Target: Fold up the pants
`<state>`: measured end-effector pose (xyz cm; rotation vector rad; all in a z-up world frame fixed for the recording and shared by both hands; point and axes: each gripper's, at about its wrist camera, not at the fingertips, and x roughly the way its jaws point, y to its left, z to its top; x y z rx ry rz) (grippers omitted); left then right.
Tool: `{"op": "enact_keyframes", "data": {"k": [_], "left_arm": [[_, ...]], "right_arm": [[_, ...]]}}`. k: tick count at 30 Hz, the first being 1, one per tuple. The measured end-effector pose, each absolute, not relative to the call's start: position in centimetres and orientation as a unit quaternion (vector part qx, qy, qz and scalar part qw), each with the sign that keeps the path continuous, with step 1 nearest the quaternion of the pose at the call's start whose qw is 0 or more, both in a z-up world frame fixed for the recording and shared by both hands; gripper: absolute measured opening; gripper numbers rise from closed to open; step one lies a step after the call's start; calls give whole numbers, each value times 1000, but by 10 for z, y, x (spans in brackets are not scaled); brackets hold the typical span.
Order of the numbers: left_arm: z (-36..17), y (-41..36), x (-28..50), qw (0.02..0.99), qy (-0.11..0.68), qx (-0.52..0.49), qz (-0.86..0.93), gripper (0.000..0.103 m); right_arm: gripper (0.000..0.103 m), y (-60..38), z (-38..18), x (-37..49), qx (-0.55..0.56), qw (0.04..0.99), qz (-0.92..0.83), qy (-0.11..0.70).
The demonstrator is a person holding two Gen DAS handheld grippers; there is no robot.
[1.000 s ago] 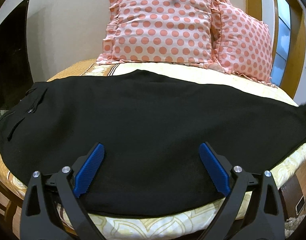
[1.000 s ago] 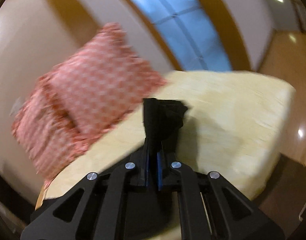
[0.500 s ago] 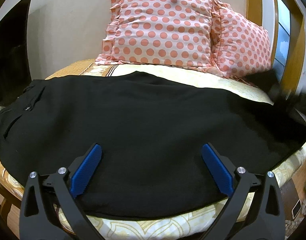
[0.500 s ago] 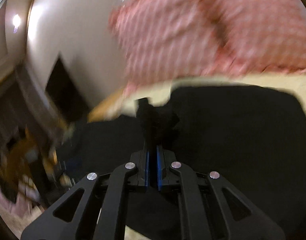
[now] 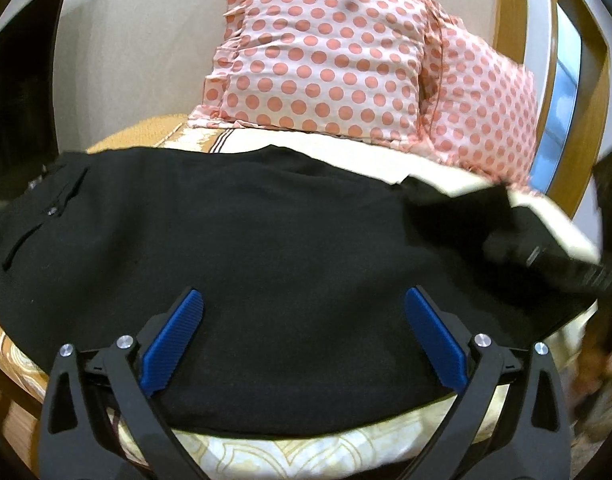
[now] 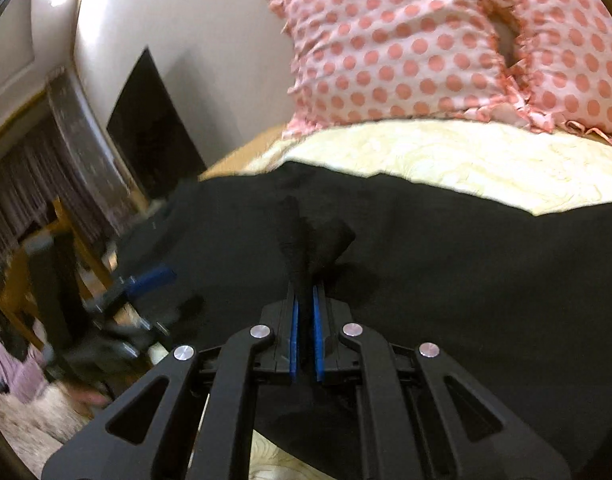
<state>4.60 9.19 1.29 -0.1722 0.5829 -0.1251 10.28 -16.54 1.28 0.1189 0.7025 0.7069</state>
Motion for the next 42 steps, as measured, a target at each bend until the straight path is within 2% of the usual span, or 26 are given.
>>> {"op": "enact_keyframes", "data": {"k": [3,5,7,9,13,16,19,20,23,34,42], "left_arm": [[27,109,39,955,270,-112,-54,101],[41,133,31,960,249,-124,-20,101],[47,154,27,962,237,-134,13,101],[50,184,24,958,236,-152,62,101],[47,233,18,940,244,-199,130,101],[40,264,15,921,260,-244,160,101],[31,288,14,904,267,-296,155,101],[29,291,16,900,270,-305,152,101],[22,302,25,887,283,-335,143,101],[17,314,37,861,309,-382,131,101],[12,311,31,834,314,-449,60,101]], "right_arm": [[9,-158,5,100,30,876,331,349],[19,-152,2,94,-1,876,330,351],[46,-143,1,84,-28,872,347,345],[60,-136,1,76,-47,865,367,340],[61,-132,16,64,-44,858,408,309],[61,-144,26,72,-31,891,358,277],[61,-143,15,90,-63,904,290,308],[61,-138,6,95,-85,896,280,335],[61,-138,3,92,-88,885,297,348],[67,-144,2,91,-60,881,307,355],[74,-141,2,91,-55,880,315,351]]}}
